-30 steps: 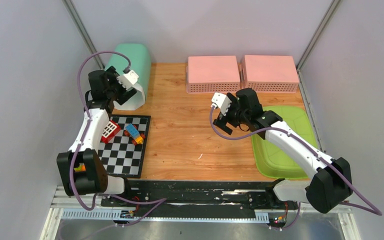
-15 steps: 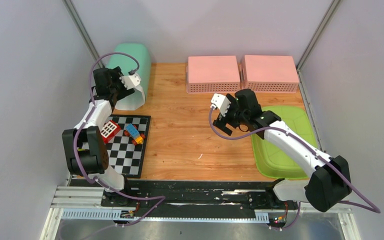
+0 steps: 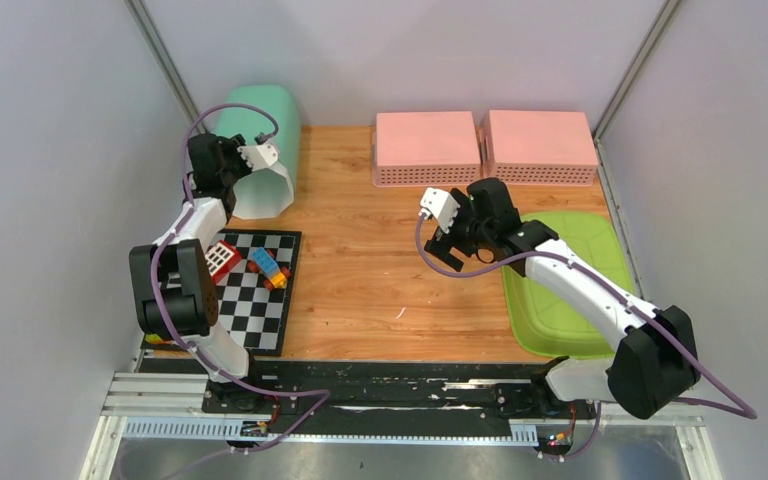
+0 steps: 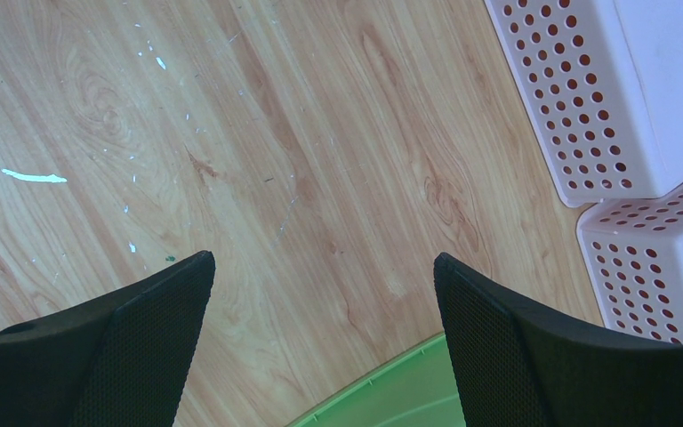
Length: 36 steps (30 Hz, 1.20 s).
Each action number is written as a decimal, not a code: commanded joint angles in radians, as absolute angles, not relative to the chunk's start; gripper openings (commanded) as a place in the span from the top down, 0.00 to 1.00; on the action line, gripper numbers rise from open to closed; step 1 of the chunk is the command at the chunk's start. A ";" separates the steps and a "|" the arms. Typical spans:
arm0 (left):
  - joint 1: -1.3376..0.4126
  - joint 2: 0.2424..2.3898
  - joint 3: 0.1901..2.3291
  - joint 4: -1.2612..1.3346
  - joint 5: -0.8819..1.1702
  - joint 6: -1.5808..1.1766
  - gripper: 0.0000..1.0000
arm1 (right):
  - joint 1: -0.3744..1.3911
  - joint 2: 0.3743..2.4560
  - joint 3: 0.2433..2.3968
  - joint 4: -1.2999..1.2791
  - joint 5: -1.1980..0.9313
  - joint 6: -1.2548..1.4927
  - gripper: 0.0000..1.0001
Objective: Turn the large container upside down
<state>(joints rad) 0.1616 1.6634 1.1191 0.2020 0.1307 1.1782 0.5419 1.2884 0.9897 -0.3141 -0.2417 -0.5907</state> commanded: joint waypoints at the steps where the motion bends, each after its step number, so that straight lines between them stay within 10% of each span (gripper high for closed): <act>1: 0.169 1.679 1.144 0.214 0.164 1.169 0.60 | 0.555 1.298 0.981 -0.316 -0.254 -0.583 0.05; 6: 0.169 1.676 1.169 0.156 0.187 1.148 0.95 | 0.555 1.301 0.984 -0.318 -0.253 -0.583 0.05; 36: 0.168 1.623 1.636 -0.426 0.201 0.281 1.00 | 0.555 1.270 0.978 -0.319 -0.256 -0.583 0.05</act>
